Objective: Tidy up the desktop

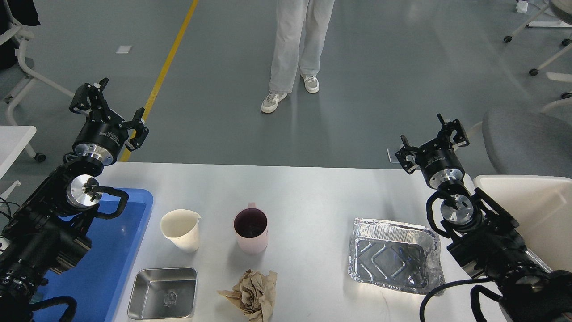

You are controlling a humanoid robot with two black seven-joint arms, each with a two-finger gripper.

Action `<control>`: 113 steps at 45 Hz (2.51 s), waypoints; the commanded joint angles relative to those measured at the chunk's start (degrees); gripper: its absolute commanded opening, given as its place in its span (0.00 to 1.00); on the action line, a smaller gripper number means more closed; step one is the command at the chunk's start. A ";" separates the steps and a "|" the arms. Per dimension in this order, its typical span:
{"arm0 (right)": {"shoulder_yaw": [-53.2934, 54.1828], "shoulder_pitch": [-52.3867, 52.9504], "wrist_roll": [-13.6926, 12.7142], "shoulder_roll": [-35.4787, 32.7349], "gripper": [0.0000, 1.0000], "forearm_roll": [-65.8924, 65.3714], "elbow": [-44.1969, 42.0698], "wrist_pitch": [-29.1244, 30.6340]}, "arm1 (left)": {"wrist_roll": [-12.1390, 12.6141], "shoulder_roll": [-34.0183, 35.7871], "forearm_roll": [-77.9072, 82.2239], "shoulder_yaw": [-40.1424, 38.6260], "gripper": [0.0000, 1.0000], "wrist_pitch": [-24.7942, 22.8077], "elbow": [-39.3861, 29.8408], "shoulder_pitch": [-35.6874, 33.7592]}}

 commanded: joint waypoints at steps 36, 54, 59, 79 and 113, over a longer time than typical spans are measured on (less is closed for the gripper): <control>-0.44 0.09 0.00 0.00 1.00 -0.09 0.09 0.35 | -14.68 4.75 2.81 2.11 0.99 -10.19 0.09 0.00; -0.62 -0.26 0.00 -0.09 1.00 -0.17 0.09 0.35 | -12.05 10.46 3.26 18.45 0.97 9.66 -2.90 1.41; -0.62 -0.26 0.00 -0.09 1.00 -0.09 0.00 0.35 | -11.79 13.19 3.17 19.86 0.97 9.40 -4.13 2.11; -0.88 -0.70 0.00 -0.26 1.00 -0.17 0.09 0.35 | -11.08 36.38 12.30 35.77 0.96 9.31 -27.66 3.34; -10.46 -2.11 0.00 -1.94 1.00 -4.74 7.21 -2.55 | 0.78 79.19 14.33 36.13 0.91 -11.68 -56.42 2.55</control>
